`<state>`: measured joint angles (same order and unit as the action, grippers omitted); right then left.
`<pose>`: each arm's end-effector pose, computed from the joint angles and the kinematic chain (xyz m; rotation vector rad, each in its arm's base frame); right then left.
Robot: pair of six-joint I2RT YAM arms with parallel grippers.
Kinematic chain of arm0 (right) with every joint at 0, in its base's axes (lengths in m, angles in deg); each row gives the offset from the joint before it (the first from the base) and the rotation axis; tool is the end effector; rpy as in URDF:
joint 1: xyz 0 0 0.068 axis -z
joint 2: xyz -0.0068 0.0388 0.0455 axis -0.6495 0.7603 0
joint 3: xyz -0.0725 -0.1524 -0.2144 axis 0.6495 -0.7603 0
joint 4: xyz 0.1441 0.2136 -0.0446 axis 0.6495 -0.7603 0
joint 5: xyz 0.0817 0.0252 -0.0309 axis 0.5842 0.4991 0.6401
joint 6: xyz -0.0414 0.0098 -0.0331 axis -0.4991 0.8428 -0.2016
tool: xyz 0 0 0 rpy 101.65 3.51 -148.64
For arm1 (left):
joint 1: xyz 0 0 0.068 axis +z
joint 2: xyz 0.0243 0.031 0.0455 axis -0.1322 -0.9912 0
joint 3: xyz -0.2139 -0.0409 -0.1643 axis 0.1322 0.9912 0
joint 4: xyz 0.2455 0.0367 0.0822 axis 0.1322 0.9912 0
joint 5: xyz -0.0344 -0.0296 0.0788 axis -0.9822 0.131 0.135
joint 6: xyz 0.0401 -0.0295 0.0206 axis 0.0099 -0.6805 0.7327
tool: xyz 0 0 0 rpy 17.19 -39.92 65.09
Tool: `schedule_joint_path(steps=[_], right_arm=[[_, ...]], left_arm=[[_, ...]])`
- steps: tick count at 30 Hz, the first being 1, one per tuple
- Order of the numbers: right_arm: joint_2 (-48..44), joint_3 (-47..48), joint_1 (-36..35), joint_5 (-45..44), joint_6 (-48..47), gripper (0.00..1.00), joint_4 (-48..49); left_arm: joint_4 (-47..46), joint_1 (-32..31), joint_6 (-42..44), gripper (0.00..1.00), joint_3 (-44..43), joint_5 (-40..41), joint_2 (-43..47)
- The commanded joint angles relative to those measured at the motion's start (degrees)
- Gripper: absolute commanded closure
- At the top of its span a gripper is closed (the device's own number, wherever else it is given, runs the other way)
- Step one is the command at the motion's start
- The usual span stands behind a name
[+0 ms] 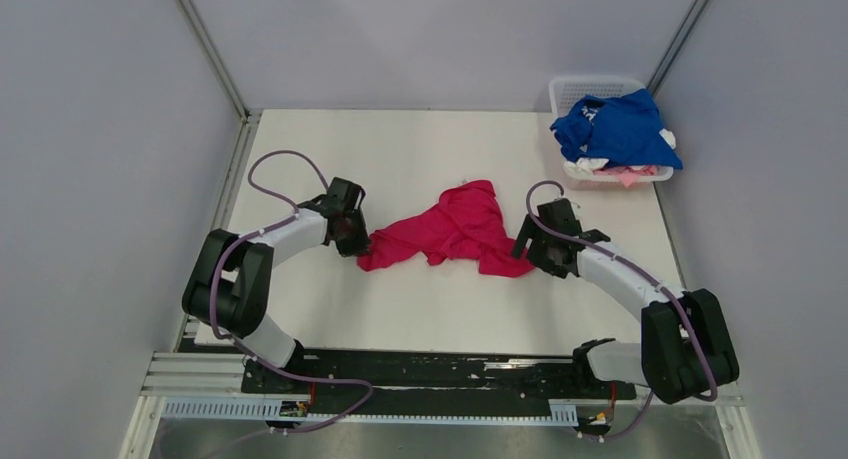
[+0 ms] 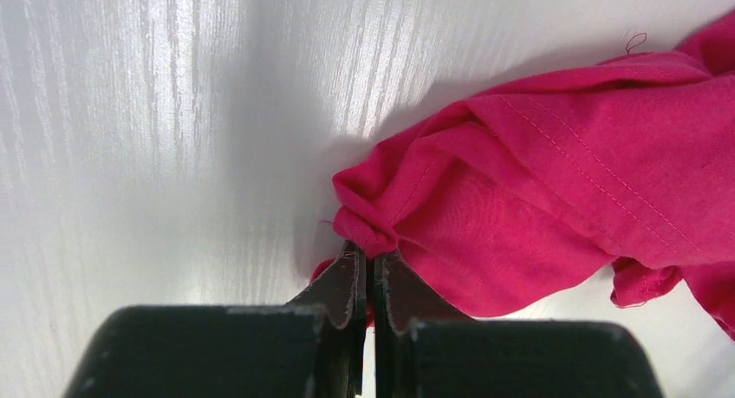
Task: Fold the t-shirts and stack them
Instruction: Flatten out the tshirt
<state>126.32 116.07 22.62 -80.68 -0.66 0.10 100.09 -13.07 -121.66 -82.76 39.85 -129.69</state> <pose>0.2192 0.0669 0.1815 0.4618 2.5881 0.1980 0.2757 -0.1055 0.1603 -0.4427 2.7240 -0.3616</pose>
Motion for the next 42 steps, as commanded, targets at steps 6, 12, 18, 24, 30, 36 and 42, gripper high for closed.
schedule_joint_path(steps=[6, 12, 18, 24, 30, 36, 42], right_arm=[[7.81, 0.50, -0.71, 4.91, 1.99, 0.69, 6.39], [2.42, 3.49, -0.92, 3.34, 0.29, 1.00, 9.07], [-10.13, 10.23, -0.84, -4.87, -4.12, 1.00, 9.08], [-21.29, 18.82, -0.79, -8.28, -8.51, 1.00, 9.10], [-27.06, 30.06, -0.74, -8.25, -14.55, 1.00, 10.37], [-28.37, 43.16, -0.77, 1.32, -20.02, 1.00, 11.16], [-29.54, 50.98, -0.79, 8.66, -21.98, 1.00, 10.00]], left_arm=[[-1.11, -0.34, 2.72, 1.00, 0.58, 1.69, 5.12], [-1.96, -0.34, 4.27, 1.00, -1.59, 4.28, 10.30], [0.15, -0.32, 6.61, 1.00, -9.62, 10.69, 21.20], [0.70, -0.34, 9.44, 1.00, -19.11, 20.19, 32.86], [-0.49, -0.34, 15.03, 1.00, -29.77, 25.76, 39.55], [-3.94, -0.34, 19.66, 1.00, -38.76, 23.67, 42.71], [-5.32, -0.34, 22.73, 1.00, -43.97, 21.72, 46.19]])
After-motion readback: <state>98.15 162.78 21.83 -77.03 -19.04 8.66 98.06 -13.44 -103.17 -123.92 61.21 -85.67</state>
